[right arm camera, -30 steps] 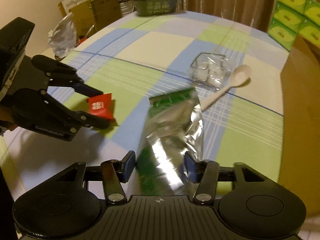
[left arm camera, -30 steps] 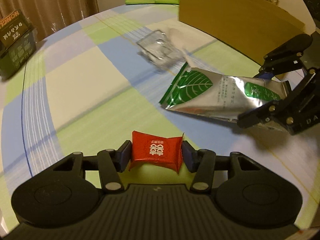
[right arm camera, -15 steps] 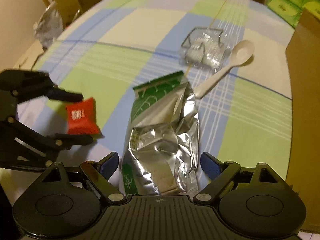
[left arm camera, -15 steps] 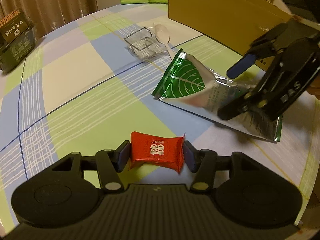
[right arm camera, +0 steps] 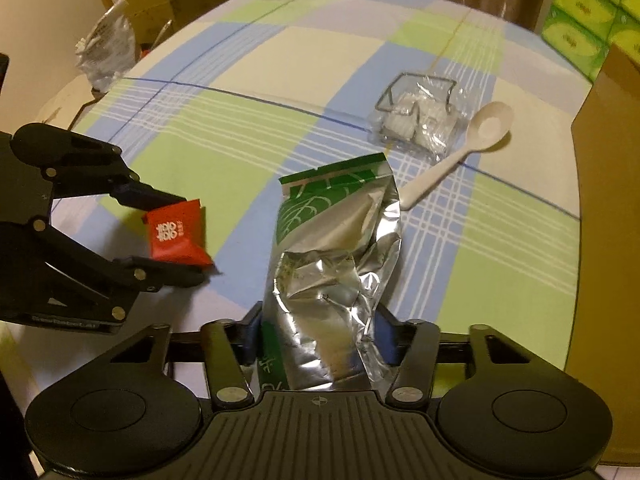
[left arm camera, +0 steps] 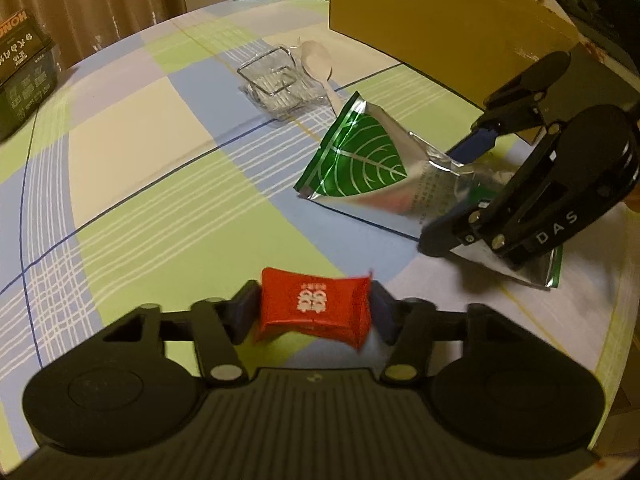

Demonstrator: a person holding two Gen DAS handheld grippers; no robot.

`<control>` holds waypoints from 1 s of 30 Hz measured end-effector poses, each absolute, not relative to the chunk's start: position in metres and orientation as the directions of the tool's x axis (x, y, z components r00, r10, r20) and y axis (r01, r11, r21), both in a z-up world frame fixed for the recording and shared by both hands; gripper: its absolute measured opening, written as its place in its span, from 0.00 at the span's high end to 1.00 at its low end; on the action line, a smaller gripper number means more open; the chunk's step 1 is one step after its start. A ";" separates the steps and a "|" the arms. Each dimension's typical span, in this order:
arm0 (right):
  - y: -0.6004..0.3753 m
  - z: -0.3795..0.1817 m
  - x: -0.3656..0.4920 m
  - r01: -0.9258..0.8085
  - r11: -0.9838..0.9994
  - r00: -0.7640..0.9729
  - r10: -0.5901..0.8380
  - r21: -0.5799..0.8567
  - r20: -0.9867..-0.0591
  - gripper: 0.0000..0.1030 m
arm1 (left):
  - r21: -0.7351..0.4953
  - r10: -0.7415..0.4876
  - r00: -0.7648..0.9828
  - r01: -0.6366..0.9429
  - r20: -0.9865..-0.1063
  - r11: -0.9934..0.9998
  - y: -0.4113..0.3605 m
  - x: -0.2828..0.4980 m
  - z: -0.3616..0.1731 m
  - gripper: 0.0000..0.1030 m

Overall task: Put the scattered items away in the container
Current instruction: 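Grasp the silver-green pouch with the right tool while the left tool grasps the red packet, then carry the pouch and red packet over the cardboard box with both tools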

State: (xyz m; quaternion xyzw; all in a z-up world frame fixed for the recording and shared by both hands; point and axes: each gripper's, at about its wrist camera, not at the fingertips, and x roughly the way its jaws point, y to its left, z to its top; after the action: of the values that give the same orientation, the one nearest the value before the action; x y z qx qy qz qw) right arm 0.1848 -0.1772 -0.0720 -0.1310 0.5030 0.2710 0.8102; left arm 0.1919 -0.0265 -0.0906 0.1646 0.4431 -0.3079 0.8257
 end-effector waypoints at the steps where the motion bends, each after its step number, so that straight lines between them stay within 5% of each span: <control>1: -0.177 -0.071 0.183 -0.569 0.820 0.352 0.307 0.058 -0.884 0.54 | -0.002 -0.360 0.418 0.651 -0.834 0.759 -0.027 0.191 -0.090 0.55; 30: -0.222 -0.006 0.118 -0.466 0.878 0.474 0.352 0.108 -0.807 0.55 | -0.037 -0.336 0.488 0.524 -0.806 0.851 -0.034 0.124 -0.048 0.59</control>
State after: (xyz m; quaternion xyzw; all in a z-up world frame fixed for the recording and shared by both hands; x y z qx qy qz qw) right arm 0.1177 -0.2219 -0.0058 -0.0632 0.4536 0.2388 0.8563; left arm 0.1241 -0.0339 -0.0478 0.1070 0.4393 -0.2512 0.8559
